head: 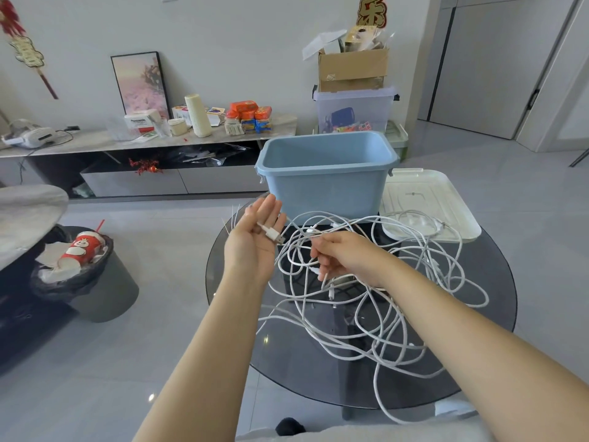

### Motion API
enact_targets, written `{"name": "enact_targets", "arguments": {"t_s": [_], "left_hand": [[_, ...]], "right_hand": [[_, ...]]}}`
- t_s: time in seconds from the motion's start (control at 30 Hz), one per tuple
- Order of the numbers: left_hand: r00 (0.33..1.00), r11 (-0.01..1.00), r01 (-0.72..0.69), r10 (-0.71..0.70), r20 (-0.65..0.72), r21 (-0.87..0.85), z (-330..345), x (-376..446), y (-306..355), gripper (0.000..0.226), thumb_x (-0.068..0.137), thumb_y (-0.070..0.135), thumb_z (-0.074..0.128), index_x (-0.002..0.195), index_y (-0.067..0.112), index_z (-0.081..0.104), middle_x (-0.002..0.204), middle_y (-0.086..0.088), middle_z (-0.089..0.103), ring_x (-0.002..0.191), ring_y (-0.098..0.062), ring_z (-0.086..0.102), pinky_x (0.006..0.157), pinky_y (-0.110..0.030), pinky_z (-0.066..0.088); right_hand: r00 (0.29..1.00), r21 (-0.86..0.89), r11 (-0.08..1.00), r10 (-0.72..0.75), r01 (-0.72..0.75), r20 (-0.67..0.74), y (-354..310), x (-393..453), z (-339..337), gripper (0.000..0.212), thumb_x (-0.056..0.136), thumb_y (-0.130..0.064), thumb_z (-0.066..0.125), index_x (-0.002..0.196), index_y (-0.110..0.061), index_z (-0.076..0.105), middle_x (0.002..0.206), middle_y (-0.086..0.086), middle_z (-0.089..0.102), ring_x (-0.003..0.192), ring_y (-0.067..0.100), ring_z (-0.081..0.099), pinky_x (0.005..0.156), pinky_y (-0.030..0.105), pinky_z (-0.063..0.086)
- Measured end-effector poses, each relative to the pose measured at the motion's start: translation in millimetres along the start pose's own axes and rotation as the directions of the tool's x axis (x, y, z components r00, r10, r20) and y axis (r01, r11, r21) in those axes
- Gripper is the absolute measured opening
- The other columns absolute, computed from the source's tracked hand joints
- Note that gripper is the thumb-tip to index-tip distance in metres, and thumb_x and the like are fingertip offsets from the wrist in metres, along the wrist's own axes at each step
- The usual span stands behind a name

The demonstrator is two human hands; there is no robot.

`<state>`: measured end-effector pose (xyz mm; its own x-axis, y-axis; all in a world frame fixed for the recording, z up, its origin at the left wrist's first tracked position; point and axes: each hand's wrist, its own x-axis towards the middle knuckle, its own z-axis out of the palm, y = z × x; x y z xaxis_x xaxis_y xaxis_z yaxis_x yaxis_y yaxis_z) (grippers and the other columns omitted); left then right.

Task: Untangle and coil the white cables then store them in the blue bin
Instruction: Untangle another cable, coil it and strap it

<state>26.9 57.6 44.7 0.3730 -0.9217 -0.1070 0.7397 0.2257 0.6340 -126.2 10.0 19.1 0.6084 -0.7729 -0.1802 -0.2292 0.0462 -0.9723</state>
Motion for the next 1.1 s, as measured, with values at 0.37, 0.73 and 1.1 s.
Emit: {"name": "enact_targets", "arguments": {"t_s": [0.37, 0.73, 1.1], "left_hand": [[0.938, 0.217, -0.322, 0.201, 0.281, 0.922, -14, 2, -5, 0.027, 0.099, 0.021, 0.047, 0.102, 0.030, 0.072, 0.107, 0.016, 0.069, 0.086, 0.010, 0.057, 0.075, -0.004, 0.040], [0.756, 0.440, -0.070, -0.562, 0.336, 0.895, -6, -15, -2, 0.029, 0.098, 0.017, 0.044, 0.098, 0.005, 0.070, 0.069, -0.010, 0.065, 0.085, -0.025, 0.070, 0.093, -0.034, 0.040], [0.956, 0.989, 0.141, -0.123, 0.267, -0.047, 1, -2, -10, 0.025, 0.099, 0.011, 0.035, 0.106, 0.004, 0.057, 0.087, -0.003, 0.073, 0.091, -0.018, 0.071, 0.090, -0.053, 0.050]], "right_hand": [[0.998, -0.739, 0.671, -0.033, 0.057, 0.047, -6, -22, -1, 0.025, 0.097, -0.025, 0.042, 0.074, -0.026, 0.053, 0.077, -0.007, 0.059, 0.069, 0.011, 0.052, 0.065, 0.027, 0.038], [0.772, -0.685, 0.661, -0.594, 0.305, -0.229, -9, -25, -33, 0.019, 0.091, -0.033, 0.057, 0.082, -0.021, 0.069, 0.070, -0.003, 0.064, 0.064, 0.012, 0.052, 0.062, 0.029, 0.037], [0.995, -0.631, 0.770, 0.053, -0.095, -0.086, 2, -23, -16, 0.058, 0.101, -0.045, 0.020, 0.087, -0.018, 0.070, 0.058, -0.002, 0.045, 0.051, 0.010, 0.043, 0.060, 0.026, 0.033]]}}
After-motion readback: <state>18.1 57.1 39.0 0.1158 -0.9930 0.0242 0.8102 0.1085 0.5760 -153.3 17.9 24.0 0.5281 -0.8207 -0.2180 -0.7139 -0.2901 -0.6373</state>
